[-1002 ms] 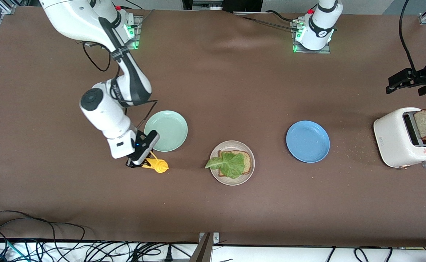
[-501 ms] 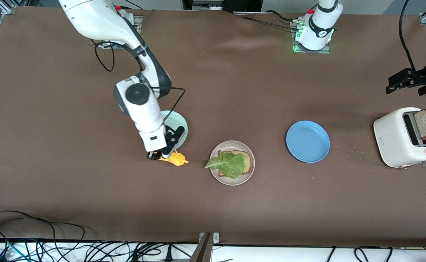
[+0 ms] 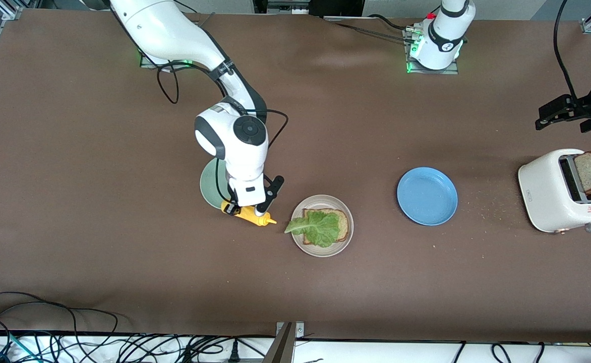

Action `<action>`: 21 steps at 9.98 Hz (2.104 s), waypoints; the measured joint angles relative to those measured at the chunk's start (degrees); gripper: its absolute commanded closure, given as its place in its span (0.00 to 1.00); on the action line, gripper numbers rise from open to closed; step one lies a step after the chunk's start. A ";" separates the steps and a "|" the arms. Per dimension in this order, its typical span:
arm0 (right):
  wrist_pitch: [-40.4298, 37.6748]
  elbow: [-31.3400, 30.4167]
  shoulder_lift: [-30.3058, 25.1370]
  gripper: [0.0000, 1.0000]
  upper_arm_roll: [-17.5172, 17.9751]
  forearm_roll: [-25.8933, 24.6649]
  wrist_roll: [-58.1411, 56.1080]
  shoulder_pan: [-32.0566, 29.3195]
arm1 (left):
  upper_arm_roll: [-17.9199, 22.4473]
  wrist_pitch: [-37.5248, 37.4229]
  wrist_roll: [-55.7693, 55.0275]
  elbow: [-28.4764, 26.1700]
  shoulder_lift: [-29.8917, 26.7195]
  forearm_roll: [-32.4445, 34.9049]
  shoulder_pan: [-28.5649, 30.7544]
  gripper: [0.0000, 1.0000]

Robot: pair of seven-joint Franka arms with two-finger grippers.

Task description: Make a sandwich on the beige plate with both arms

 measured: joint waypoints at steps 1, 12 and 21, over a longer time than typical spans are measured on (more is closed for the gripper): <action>-3.33 2.51 1.61 1.00 -0.77 -1.60 0.15 1.37 | 0.00 0.00 0.00 0.00 0.01 0.00 0.00 0.00; -11.73 11.40 10.41 1.00 -8.00 -10.04 3.04 13.66 | -0.02 0.00 0.00 0.00 0.06 0.00 -0.01 0.00; -14.27 12.58 -4.20 1.00 -9.25 11.44 -14.97 -0.75 | -0.02 -0.01 0.00 0.01 0.09 0.00 -0.03 0.00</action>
